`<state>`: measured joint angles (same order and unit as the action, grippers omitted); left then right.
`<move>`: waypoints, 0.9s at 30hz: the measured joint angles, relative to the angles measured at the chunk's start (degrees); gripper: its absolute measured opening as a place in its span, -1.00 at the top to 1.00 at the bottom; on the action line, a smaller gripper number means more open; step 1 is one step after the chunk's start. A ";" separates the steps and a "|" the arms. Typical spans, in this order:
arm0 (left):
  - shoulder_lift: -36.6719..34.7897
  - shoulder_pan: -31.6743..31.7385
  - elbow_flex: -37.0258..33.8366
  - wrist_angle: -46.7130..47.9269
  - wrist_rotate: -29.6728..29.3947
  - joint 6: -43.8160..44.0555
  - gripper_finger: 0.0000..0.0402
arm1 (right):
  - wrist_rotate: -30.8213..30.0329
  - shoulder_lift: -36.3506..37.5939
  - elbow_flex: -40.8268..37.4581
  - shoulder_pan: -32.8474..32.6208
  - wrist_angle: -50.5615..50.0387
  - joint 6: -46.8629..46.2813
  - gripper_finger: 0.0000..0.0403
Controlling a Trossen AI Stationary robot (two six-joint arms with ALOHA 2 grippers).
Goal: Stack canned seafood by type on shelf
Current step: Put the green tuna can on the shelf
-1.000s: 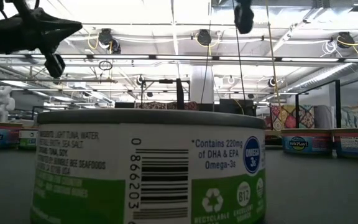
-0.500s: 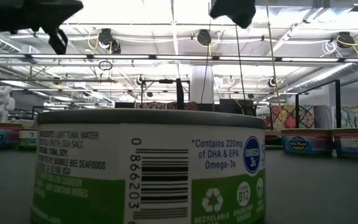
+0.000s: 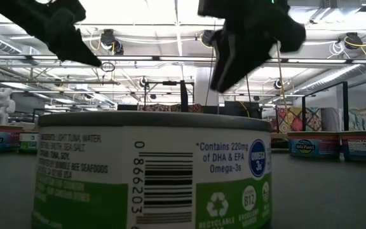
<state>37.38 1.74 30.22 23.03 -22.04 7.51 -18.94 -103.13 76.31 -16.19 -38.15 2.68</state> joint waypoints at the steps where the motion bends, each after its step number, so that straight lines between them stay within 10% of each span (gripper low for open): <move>1: 0.61 0.00 0.00 0.00 0.18 0.00 0.77 | -0.50 -0.75 0.00 -0.11 -0.07 0.01 0.15; 27: 2.26 0.00 0.02 -0.17 0.68 -3.78 0.77 | -9.66 -12.07 -0.04 -0.79 3.08 -9.19 0.51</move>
<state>39.64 1.74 30.24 22.85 -21.36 3.73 -28.60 -115.20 76.27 -16.99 -35.07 -6.51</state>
